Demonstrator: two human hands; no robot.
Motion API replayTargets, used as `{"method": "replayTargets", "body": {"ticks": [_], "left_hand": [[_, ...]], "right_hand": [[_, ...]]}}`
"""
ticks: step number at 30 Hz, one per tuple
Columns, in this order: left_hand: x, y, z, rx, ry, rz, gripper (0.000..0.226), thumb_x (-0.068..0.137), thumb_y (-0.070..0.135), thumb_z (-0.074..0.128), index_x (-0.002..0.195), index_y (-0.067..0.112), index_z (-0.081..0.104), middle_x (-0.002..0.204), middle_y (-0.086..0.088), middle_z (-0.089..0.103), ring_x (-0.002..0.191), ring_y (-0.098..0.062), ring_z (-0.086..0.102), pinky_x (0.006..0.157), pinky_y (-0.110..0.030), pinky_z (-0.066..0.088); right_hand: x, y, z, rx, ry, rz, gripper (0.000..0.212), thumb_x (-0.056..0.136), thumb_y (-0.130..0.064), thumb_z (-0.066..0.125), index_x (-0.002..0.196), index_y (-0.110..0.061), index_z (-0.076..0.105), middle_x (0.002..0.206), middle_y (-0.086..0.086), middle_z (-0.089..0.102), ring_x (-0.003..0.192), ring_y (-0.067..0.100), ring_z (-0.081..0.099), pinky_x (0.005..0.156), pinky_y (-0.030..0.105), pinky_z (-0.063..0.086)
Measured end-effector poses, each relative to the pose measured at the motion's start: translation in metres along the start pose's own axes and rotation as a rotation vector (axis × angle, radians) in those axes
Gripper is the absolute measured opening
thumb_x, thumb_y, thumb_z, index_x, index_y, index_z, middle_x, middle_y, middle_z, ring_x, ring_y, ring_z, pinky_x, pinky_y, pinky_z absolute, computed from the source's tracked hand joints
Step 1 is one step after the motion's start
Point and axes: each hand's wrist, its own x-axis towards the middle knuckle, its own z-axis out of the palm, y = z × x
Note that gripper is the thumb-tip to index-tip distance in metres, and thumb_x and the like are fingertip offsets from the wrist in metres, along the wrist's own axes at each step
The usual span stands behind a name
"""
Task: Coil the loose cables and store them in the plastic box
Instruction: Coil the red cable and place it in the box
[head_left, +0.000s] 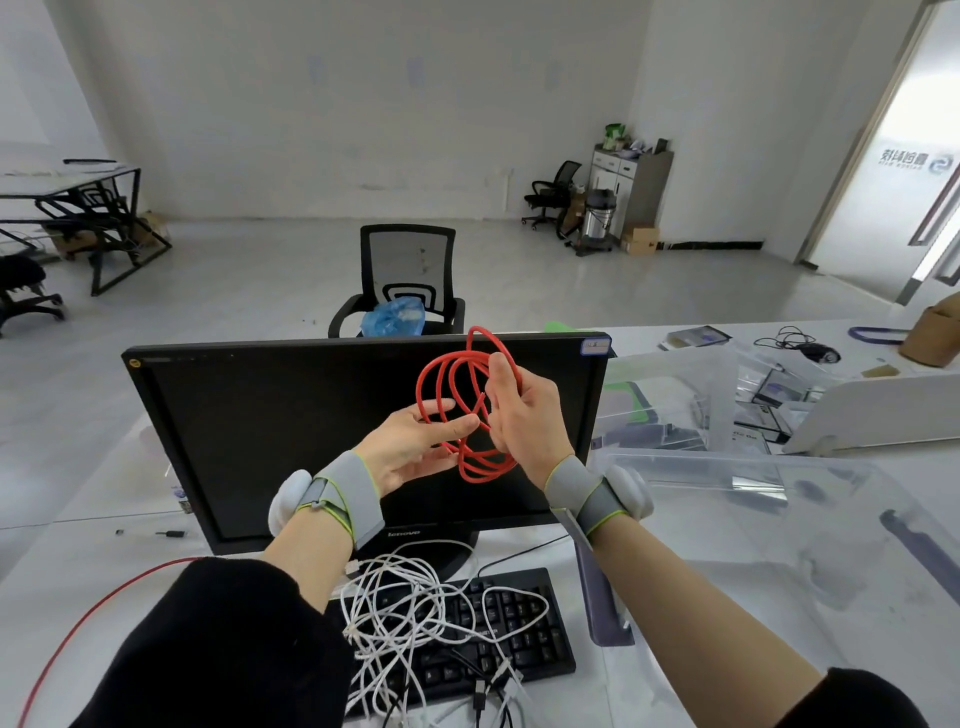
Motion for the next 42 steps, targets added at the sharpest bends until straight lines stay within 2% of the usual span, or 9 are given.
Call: {"method": "replayTargets", "body": {"ticks": [3, 6, 10, 15, 18, 30, 34, 37, 42], "left_hand": [[-0.001, 0.004, -0.007, 0.075, -0.056, 0.046, 0.066, 0.076, 0.021, 0.074, 0.135, 0.025, 0.046, 0.093, 0.002, 0.067, 0.086, -0.016, 0.062, 0.078, -0.03, 0.054], [-0.001, 0.005, -0.013, 0.257, -0.131, 0.112, 0.089, 0.062, 0.043, 0.082, 0.138, 0.032, 0.037, 0.116, 0.01, 0.06, 0.11, -0.016, 0.056, 0.093, -0.035, 0.043], [0.0, -0.003, -0.016, 0.025, -0.265, 0.24, 0.092, 0.055, 0.03, 0.087, 0.136, 0.026, 0.042, 0.134, 0.009, 0.053, 0.116, -0.008, 0.055, 0.101, -0.036, 0.037], [-0.006, 0.009, -0.018, -0.019, -0.192, 0.305, 0.029, 0.072, 0.009, 0.072, 0.098, 0.011, 0.059, 0.084, -0.007, 0.067, 0.083, -0.023, 0.071, 0.086, -0.037, 0.055], [-0.007, 0.014, -0.014, 0.028, -0.106, 0.327, 0.02, 0.076, 0.008, 0.071, 0.08, 0.011, 0.052, 0.069, -0.007, 0.063, 0.073, -0.025, 0.071, 0.07, -0.032, 0.059], [-0.006, 0.008, -0.003, -0.217, -0.097, 0.09, 0.004, 0.085, 0.016, 0.065, 0.081, 0.015, 0.063, 0.076, -0.002, 0.07, 0.061, -0.011, 0.068, 0.054, -0.02, 0.054], [-0.011, 0.003, 0.003, -0.322, -0.089, 0.024, 0.013, 0.077, 0.017, 0.071, 0.087, 0.01, 0.071, 0.08, -0.007, 0.068, 0.061, -0.01, 0.066, 0.061, -0.022, 0.055], [-0.008, -0.006, 0.005, -0.432, -0.008, 0.01, 0.107, 0.056, 0.013, 0.082, 0.146, 0.012, 0.025, 0.09, -0.016, 0.068, 0.073, -0.023, 0.071, 0.06, -0.034, 0.057], [-0.006, -0.019, 0.011, -0.553, 0.049, 0.021, 0.134, 0.058, 0.012, 0.079, 0.146, 0.032, -0.019, 0.114, -0.026, 0.062, 0.096, -0.036, 0.068, 0.083, -0.055, 0.052]], "right_hand": [[-0.002, -0.012, -0.001, 0.146, -0.073, 0.043, 0.042, 0.099, -0.028, 0.04, 0.061, -0.012, 0.038, 0.046, -0.004, 0.031, 0.034, 0.007, 0.024, 0.035, 0.021, 0.02], [-0.003, -0.016, -0.002, 0.226, -0.133, 0.081, 0.043, 0.1, -0.03, 0.038, 0.06, -0.012, 0.037, 0.042, -0.005, 0.029, 0.032, 0.008, 0.022, 0.037, 0.021, 0.017], [-0.002, -0.02, -0.005, 0.314, -0.171, 0.126, 0.047, 0.1, -0.032, 0.036, 0.058, -0.011, 0.037, 0.038, -0.005, 0.03, 0.029, 0.007, 0.023, 0.036, 0.017, 0.018], [0.0, -0.025, -0.008, 0.428, -0.144, 0.206, 0.048, 0.099, -0.037, 0.036, 0.058, -0.012, 0.037, 0.037, -0.005, 0.029, 0.028, 0.007, 0.023, 0.036, 0.016, 0.017], [0.002, -0.023, -0.01, 0.479, -0.053, 0.254, 0.049, 0.098, -0.04, 0.038, 0.058, -0.013, 0.037, 0.036, -0.006, 0.029, 0.028, 0.006, 0.023, 0.035, 0.013, 0.019], [0.006, -0.018, -0.01, 0.614, 0.055, 0.356, 0.051, 0.099, -0.044, 0.035, 0.056, -0.015, 0.037, 0.037, -0.007, 0.025, 0.029, 0.005, 0.019, 0.032, 0.015, 0.017], [0.005, -0.016, -0.013, 0.607, 0.054, 0.355, 0.051, 0.099, -0.043, 0.034, 0.057, -0.015, 0.036, 0.036, -0.007, 0.025, 0.029, 0.005, 0.018, 0.032, 0.016, 0.017], [0.004, -0.011, -0.013, 0.615, 0.053, 0.362, 0.051, 0.099, -0.044, 0.034, 0.057, -0.016, 0.036, 0.037, -0.007, 0.024, 0.03, 0.005, 0.018, 0.032, 0.016, 0.017], [0.003, -0.006, -0.013, 0.614, 0.031, 0.357, 0.051, 0.098, -0.045, 0.034, 0.056, -0.016, 0.036, 0.038, -0.007, 0.025, 0.031, 0.005, 0.018, 0.033, 0.016, 0.017]]}}
